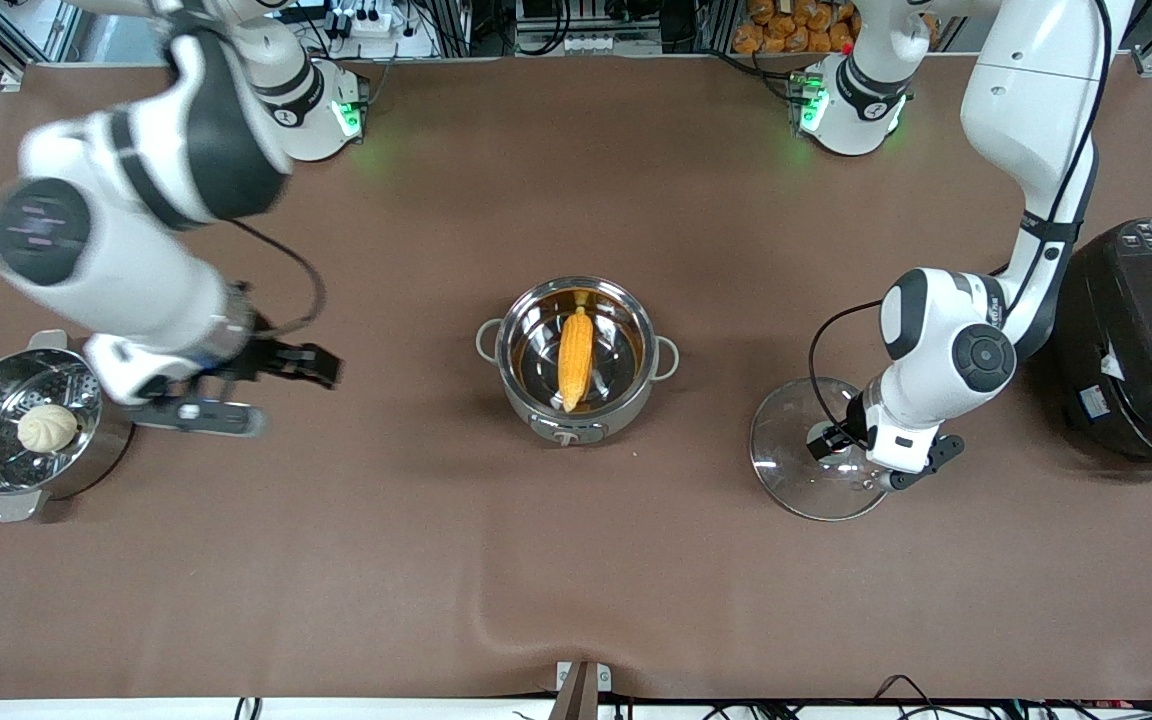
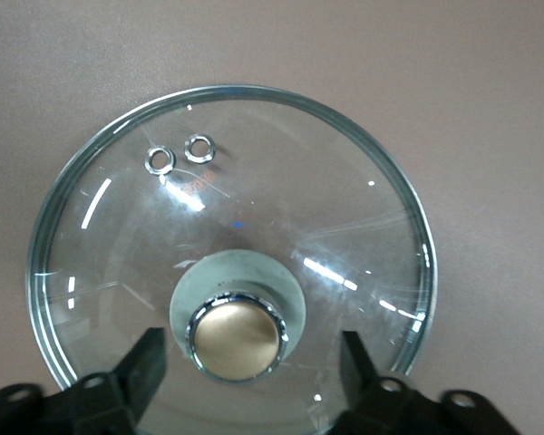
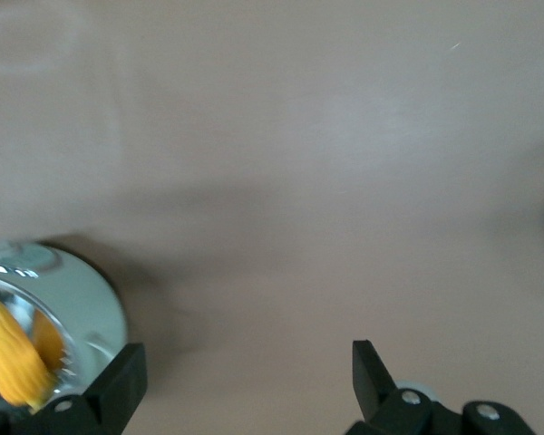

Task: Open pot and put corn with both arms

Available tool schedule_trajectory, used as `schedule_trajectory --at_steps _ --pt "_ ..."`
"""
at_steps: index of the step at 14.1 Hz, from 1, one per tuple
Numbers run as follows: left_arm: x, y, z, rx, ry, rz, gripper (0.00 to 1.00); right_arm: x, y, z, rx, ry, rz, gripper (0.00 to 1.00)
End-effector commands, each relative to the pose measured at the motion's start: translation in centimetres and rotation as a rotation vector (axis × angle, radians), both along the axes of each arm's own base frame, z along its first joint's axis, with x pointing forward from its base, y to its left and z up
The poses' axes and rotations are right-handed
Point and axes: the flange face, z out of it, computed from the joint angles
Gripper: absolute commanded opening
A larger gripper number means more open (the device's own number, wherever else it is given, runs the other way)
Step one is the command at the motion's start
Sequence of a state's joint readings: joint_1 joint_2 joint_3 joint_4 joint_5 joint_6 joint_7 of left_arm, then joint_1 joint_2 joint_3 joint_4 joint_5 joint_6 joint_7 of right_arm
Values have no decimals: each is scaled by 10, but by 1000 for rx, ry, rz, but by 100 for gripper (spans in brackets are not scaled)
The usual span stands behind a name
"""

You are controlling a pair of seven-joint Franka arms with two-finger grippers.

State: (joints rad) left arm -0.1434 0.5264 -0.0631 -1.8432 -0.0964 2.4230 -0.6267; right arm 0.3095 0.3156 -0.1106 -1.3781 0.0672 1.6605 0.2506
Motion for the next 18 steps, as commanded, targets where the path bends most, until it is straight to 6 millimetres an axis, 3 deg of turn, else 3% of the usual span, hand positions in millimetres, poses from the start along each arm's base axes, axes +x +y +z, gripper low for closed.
schedule_trajectory --at_steps 1,3,7,10,14,18 --pt "-5 2 57 18 -5 -28 100 -15 -78 35 15 3 114 100" --pt "-11 9 115 50 -38 -89 100 -29 -123 57 -10 29 62 100" --pt "-30 17 200 114 -64 -195 100 -69 -165 98 -45 66 57 100" --pt "-47 30 256 140 0 -287 100 -92 -179 109 -32 51 34 100" --pt "-77 46 339 182 40 -428 100 -95 -179 111 -31 40 20 100" --pt "-97 65 386 186 77 -569 100 -92 -176 113 -37 29 36 100"
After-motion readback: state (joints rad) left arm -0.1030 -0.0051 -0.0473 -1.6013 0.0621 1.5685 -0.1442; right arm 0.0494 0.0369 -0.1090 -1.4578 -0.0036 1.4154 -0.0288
